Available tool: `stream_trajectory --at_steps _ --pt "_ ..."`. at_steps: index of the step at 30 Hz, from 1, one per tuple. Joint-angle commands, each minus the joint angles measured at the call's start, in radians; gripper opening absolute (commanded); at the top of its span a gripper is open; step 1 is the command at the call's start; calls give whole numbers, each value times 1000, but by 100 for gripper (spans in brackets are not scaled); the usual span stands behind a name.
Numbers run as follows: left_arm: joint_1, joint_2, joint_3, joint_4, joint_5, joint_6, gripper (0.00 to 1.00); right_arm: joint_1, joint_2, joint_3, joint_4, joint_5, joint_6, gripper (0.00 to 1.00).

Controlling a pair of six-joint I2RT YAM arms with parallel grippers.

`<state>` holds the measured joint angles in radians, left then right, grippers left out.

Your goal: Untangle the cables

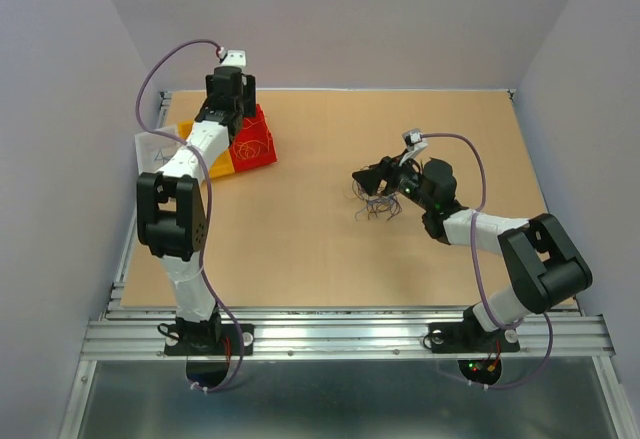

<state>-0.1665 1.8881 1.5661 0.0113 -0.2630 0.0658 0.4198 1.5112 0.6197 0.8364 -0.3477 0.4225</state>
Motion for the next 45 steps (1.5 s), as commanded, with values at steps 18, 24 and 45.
stream_trajectory --at_steps 18,24,45 --pt "300 -57 -175 -106 496 155 60 5 99 107 -14 -112 48 70" --pt "324 -3 -143 -126 616 186 62 30 171 221 -8 -163 78 70" --pt "326 88 -104 -83 670 219 56 186 902 1178 -46 -27 297 64"
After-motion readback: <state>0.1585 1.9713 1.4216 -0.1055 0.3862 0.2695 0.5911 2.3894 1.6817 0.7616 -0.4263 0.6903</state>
